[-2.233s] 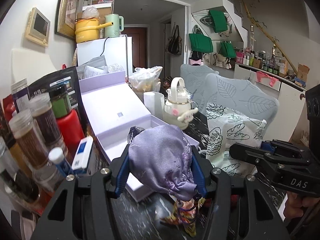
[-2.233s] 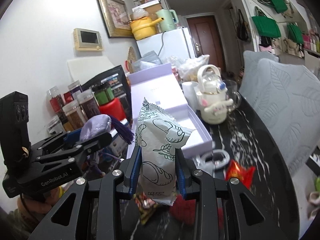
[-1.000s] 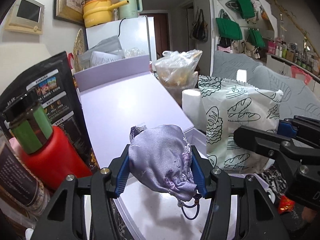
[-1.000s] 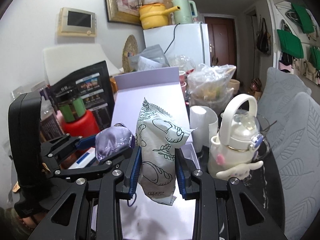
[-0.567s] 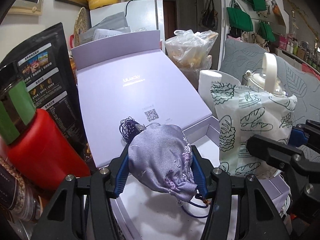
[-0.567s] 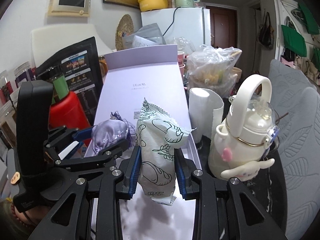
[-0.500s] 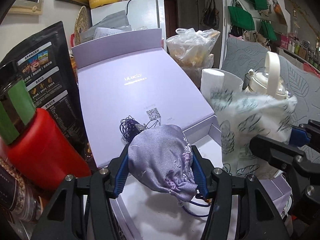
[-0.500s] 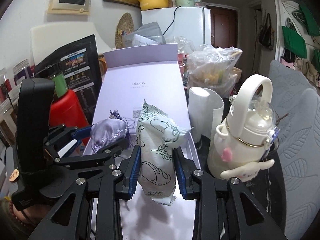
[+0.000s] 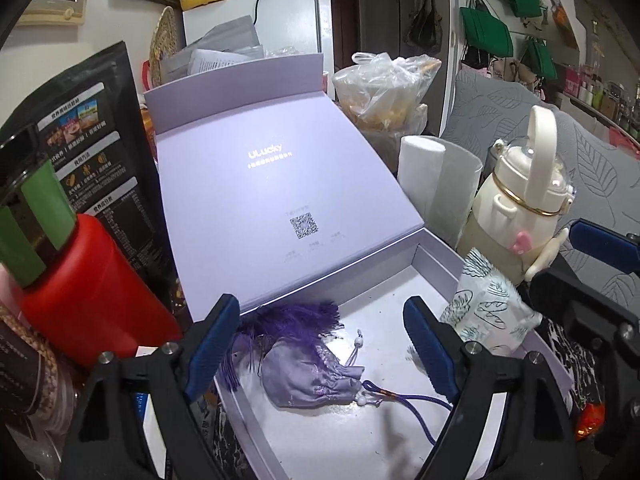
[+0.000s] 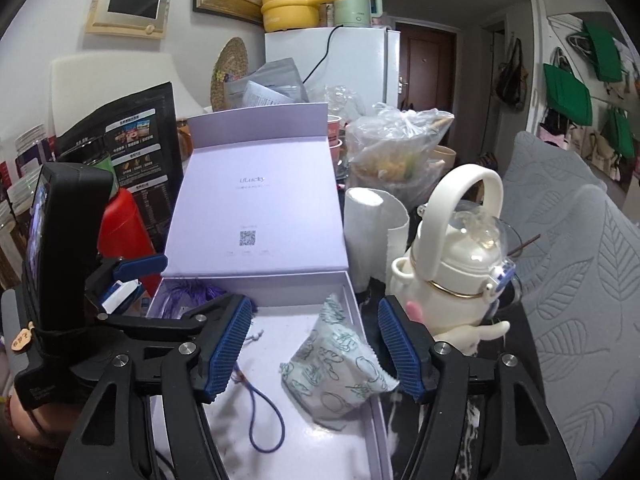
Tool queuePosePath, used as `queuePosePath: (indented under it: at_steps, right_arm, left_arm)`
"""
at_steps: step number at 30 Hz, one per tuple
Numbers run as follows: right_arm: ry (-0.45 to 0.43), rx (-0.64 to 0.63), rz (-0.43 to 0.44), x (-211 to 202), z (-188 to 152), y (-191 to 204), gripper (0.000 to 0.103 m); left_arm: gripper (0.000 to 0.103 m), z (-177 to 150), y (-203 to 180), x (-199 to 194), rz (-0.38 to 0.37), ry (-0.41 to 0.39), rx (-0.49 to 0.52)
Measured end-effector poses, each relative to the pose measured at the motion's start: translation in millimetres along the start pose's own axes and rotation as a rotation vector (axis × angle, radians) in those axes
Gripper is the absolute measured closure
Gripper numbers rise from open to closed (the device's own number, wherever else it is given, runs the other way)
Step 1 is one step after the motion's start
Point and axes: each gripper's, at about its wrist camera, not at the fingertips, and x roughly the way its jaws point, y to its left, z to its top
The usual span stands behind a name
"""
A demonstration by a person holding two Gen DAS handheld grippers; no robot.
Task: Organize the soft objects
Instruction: 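Lower both items into the lavender box and open both tools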
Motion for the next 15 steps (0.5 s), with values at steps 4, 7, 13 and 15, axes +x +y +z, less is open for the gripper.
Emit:
queuePosePath:
  at_steps: [4, 7, 13, 15]
  right_arm:
    - [-0.008, 0.013, -0.002, -9, 1, -2, 0.036]
    - [-0.017, 0.015, -0.004, -17, 3, -1, 0.036]
    - [-0.046, 0.013, -0.005, -39, 8, 1, 0.036]
    - [-0.056, 0.011, -0.007, -47, 9, 3, 0.036]
  left_arm:
    - [0.019, 2, 0, -14, 0.001, -0.016, -0.002]
    - [0.019, 4, 0, -26, -0.002, -0.031, -0.007]
    - [0.019, 8, 0, -58, 0.004, -0.083, 0.000]
    - [0.019, 10, -1, -70, 0.004, -0.102, 0.002]
